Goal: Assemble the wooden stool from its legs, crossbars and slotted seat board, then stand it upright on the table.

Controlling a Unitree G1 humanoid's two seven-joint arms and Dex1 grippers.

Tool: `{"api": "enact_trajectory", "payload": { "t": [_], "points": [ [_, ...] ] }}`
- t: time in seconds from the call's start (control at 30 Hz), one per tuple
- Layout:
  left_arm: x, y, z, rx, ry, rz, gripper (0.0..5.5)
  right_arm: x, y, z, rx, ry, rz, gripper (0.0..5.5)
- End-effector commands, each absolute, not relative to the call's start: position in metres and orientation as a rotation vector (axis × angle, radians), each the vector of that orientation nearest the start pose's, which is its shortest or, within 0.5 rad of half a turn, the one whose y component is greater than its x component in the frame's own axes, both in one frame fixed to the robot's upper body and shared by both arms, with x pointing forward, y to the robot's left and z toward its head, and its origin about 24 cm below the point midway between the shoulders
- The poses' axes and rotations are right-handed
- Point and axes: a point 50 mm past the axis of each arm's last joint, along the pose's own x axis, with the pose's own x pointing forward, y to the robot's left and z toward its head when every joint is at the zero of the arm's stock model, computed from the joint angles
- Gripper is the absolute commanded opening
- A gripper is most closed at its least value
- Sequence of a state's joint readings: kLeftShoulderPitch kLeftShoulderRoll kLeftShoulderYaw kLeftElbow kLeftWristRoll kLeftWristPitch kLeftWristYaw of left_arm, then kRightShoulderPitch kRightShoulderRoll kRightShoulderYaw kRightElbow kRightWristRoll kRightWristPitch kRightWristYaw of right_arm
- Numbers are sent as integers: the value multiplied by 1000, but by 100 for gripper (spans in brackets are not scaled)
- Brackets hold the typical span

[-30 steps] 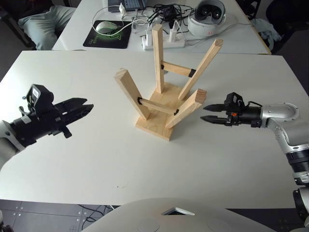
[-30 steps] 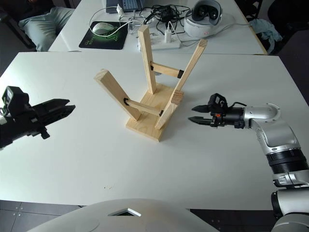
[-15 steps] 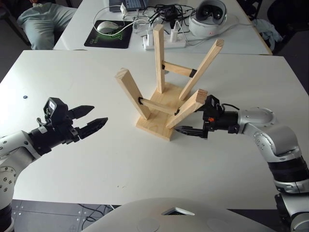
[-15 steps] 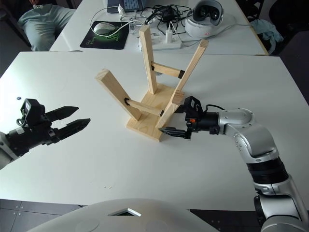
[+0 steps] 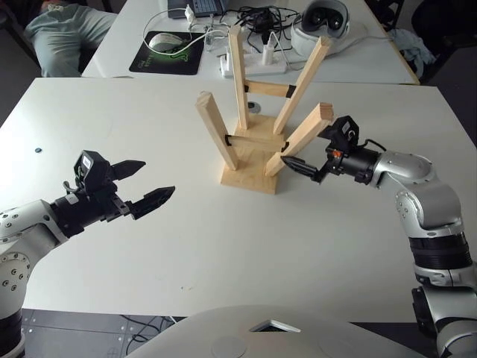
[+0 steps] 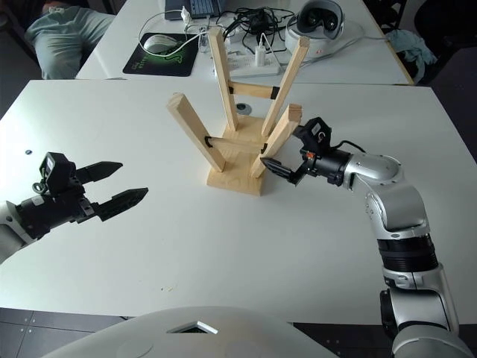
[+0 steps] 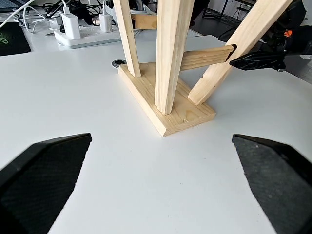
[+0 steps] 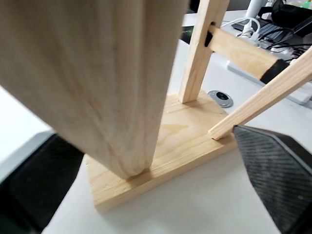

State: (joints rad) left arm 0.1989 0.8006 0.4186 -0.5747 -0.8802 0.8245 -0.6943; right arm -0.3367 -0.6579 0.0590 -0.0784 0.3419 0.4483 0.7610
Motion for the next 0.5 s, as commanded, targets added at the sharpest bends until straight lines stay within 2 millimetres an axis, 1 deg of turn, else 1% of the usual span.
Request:
{"api": "enact_trajectory", "payload": {
  "t": [0.03, 0.1, 0.27, 0.4, 0.5],
  "points": [
    [188, 239, 145, -15, 364, -748, 539, 308, -220, 141, -443, 161, 687, 540],
    [189, 238, 146, -11, 363, -747, 539, 312, -222, 140, -428, 155, 688, 540],
    [193, 239, 148, -6, 357, -755, 539, 309, -212, 131, -389, 170, 736, 540],
    [197, 239, 151, 1, 354, -766, 539, 301, -211, 114, -382, 266, 727, 540],
    [198, 241, 152, 4, 356, -767, 539, 291, -207, 103, -285, 345, 681, 540]
  ]
}}
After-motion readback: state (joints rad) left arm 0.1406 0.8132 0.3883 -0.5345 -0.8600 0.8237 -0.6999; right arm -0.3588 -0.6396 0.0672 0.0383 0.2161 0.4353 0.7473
